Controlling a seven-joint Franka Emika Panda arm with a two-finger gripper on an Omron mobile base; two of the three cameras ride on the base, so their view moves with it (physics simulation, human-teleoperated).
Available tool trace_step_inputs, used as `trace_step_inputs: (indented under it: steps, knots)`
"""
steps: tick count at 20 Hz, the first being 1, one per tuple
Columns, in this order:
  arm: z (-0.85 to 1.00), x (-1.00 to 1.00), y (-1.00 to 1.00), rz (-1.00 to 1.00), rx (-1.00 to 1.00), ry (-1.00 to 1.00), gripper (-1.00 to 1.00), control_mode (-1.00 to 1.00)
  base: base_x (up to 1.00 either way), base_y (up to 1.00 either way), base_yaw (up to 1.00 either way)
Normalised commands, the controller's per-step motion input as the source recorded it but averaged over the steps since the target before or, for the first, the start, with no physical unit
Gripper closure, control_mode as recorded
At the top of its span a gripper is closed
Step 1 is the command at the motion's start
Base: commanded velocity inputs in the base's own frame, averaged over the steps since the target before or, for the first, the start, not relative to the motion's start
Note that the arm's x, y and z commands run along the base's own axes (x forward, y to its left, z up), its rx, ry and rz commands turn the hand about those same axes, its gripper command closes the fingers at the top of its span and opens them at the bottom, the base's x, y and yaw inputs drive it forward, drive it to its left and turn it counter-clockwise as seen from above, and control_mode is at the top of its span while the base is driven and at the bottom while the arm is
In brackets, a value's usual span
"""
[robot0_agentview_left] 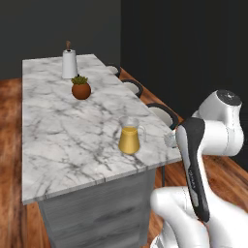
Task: Place the pitcher and cup on the dining counter for serving.
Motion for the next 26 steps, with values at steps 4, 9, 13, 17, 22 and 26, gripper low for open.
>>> trace_step_inputs:
  steps: [4,9,13,17,22,26]
  knots:
    - [0.00,0.00,0.30,-0.08,-0.11,0.00,-1.00,-1.00,0.00,0.00,0.00]
    - [0.01,-0.07,0.01,0.00,0.00,-0.02,-1.00,-1.00,0.00,0.00,0.00]
    - [0.39,-0.20,0.45,0.00,-0.06,-0.27,-1.00,-1.00,0.00,0.00,0.00]
    - [0.08,-0.01,0.06,0.00,0.00,-0.05,-1.00,-1.00,0.00,0.00,0.00]
    - [0.00,0.00,0.00,0.00,0.00,0.00,-1.00,1.00,-0.16,0.00,-0.02]
    - [0.00,0.00,0.00,0.00,0.00,0.00,-1.00,1.00,-0.76,0.00,-0.32]
